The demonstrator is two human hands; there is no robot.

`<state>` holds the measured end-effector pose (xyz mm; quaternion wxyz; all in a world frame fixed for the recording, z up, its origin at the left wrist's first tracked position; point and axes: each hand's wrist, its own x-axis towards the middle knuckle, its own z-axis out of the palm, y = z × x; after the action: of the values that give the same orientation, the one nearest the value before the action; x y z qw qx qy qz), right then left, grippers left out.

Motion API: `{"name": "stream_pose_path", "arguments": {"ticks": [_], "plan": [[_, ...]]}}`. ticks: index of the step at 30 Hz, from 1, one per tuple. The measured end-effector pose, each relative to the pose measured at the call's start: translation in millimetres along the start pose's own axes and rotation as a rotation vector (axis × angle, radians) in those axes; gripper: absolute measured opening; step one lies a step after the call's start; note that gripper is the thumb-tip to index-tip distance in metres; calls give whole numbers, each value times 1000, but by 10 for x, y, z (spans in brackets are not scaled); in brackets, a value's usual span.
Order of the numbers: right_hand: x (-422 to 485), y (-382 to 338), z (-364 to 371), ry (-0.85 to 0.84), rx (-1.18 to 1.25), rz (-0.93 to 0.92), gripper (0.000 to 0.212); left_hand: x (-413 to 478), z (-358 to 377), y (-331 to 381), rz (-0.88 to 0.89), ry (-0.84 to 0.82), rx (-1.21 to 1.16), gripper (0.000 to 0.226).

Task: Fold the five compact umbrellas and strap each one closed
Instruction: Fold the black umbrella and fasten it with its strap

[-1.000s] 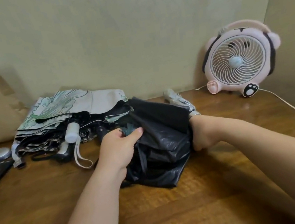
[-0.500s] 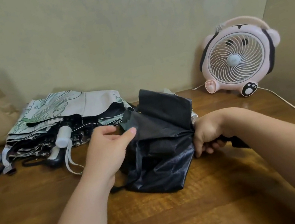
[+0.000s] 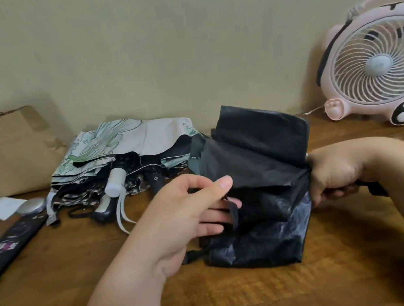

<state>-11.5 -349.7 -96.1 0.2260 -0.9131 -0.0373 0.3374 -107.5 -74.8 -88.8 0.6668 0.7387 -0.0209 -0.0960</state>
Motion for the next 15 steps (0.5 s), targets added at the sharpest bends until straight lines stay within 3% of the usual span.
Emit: {"name": "stream_pose_path", "arguments": {"ticks": [3,6,9,11,15], "plan": [[7,38,18,65,31,-36,25,-18,42,5,-7,-35,-100,36],[-8,81,41,91,24,-49,39,4,160,-29,70,44,-262,20],[-93,-26,-19,171,-18,-59,30,53,232,5,203,153,-281,14],[-237,-180,-159,313,-100,-72,16,74,248,174,302,180,-275,12],[-657,-537,-644,811,-336,-116,22,69,267,706,513,199,-243,13]]}}
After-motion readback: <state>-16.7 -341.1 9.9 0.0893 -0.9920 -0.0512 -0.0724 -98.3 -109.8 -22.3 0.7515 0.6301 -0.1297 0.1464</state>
